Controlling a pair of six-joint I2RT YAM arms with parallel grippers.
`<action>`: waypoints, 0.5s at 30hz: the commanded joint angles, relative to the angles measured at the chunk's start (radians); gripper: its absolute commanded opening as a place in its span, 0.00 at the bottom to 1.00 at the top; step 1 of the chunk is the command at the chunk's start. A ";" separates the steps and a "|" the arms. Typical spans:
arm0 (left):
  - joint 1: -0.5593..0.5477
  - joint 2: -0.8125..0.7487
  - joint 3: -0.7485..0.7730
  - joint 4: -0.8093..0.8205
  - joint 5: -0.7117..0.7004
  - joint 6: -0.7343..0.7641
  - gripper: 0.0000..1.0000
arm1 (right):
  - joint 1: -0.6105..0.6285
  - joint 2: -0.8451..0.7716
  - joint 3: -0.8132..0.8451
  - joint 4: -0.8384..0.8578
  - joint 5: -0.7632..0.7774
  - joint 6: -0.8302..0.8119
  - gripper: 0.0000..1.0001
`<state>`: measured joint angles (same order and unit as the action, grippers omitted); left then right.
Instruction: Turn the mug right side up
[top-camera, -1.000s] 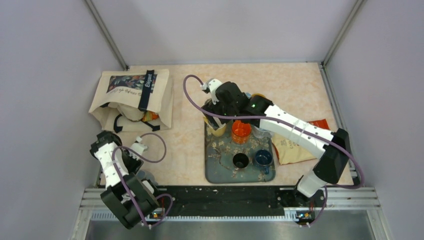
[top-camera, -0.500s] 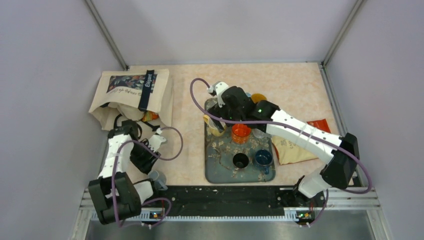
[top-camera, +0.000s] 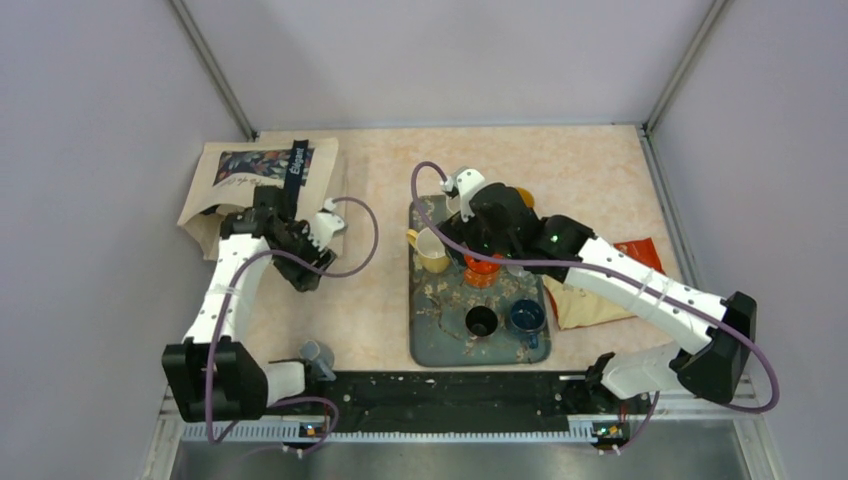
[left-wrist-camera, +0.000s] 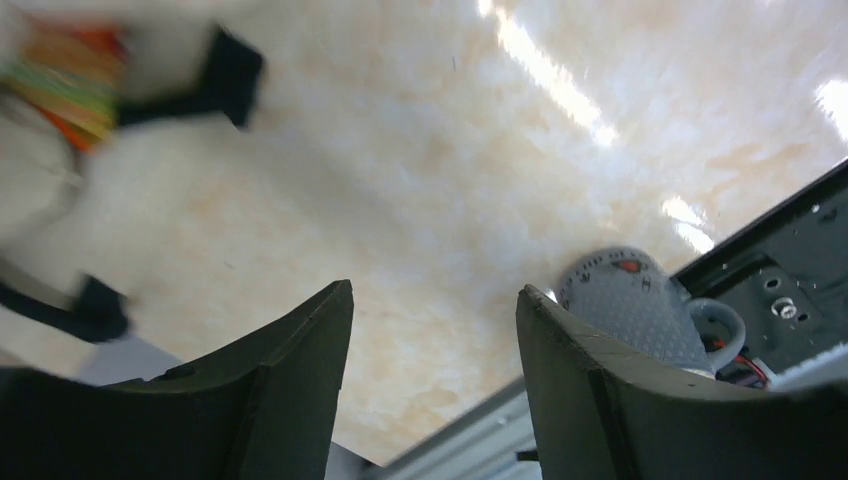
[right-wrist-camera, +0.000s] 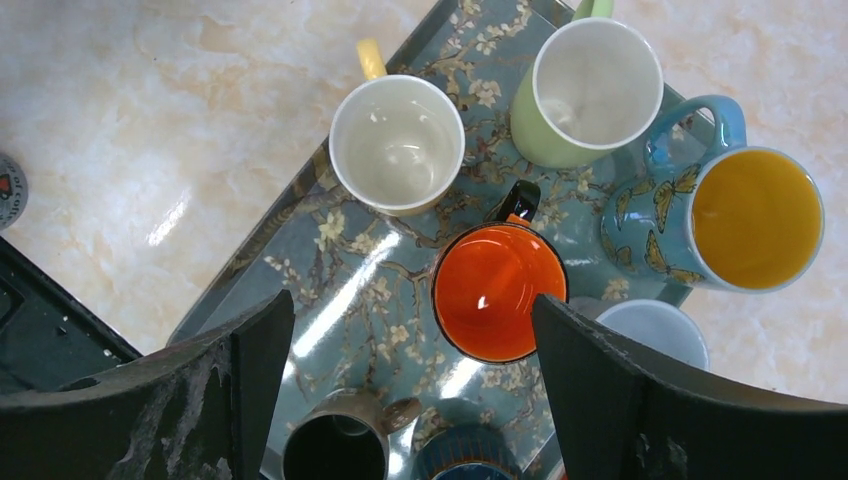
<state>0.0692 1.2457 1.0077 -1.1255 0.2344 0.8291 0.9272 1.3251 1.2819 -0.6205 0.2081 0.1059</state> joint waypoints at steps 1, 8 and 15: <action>-0.172 -0.079 0.153 -0.104 0.127 0.060 0.69 | -0.002 -0.045 -0.019 0.022 -0.015 0.001 0.88; -0.618 -0.122 0.024 -0.275 0.109 0.208 0.85 | -0.001 -0.060 -0.039 0.022 -0.024 0.010 0.88; -0.864 -0.100 -0.072 -0.314 0.052 0.240 0.85 | -0.002 -0.027 -0.041 0.016 -0.029 0.014 0.89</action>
<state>-0.7044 1.1618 0.9833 -1.3674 0.3134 1.0039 0.9272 1.3006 1.2430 -0.6216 0.1875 0.1081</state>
